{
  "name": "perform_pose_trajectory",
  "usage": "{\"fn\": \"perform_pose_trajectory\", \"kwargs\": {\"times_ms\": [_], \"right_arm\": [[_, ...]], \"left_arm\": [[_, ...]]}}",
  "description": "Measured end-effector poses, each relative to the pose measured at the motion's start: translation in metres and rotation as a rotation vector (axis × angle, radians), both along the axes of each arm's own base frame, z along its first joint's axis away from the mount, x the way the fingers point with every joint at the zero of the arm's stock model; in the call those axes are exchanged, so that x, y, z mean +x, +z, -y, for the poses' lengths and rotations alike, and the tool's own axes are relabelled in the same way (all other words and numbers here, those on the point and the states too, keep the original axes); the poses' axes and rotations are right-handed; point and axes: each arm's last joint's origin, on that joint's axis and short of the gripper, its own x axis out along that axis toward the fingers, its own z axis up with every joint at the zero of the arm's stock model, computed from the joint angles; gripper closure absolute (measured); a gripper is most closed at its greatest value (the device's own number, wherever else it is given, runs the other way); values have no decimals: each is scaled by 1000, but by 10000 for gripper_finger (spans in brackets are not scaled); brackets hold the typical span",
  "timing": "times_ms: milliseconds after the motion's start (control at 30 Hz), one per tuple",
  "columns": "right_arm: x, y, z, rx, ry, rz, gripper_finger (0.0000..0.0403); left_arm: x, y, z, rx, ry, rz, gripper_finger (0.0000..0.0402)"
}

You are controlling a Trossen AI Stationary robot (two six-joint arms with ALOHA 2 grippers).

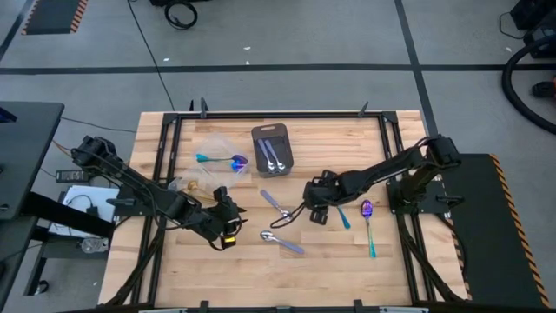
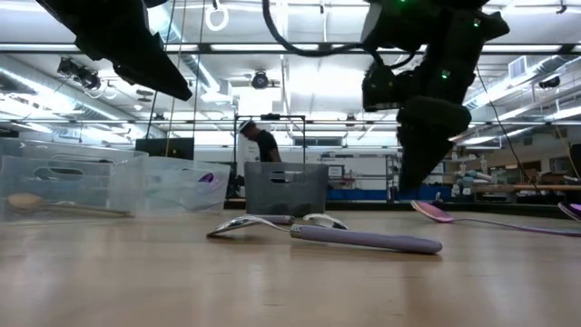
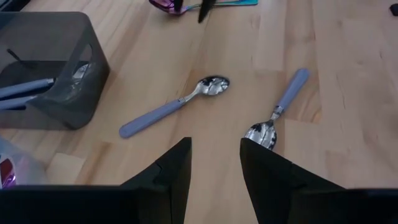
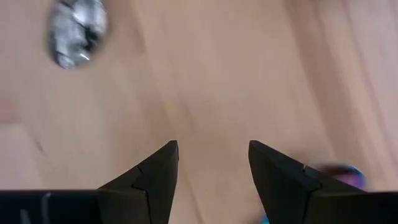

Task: Sort silverware by color (type)
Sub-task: Put the blue spoon into the top transparent bin

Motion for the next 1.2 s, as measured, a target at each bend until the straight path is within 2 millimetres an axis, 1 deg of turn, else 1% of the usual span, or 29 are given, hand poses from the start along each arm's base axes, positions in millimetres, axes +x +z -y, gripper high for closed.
{"fn": "perform_pose_trajectory", "kwargs": {"times_ms": [133, 300, 367, 533, 633, 833, 1000, 1100, 1200], "right_arm": [[-8, 6, 12, -2, -56, -48, 195], [-17, 6, 21, 28, -127, -124, 177], [-20, 5, 23, 57, -151, -165, 167], [-24, 3, 22, 127, -215, -202, 147], [-32, -5, 23, 132, -250, -241, 146], [-46, -28, 35, 223, -297, -270, 161], [-48, -32, 39, 235, -313, -253, 178], [-47, -31, 37, 208, -306, -246, 204], [-46, -31, 34, 196, -292, -240, 240]], "left_arm": [[0, 0, 0, 0, 0, -1, 258], [0, 0, 0, -19, 12, -2, 258], [0, 0, 0, -20, 13, -1, 258], [0, -1, -1, -18, 14, -4, 258], [0, -1, -1, -16, 14, -7, 258], [-1, -1, 0, 17, -18, -20, 258], [-1, -1, -1, 24, -24, -23, 258], [-1, -1, 0, 25, -25, -23, 258], [-1, -1, -1, 28, -27, -23, 258]]}}
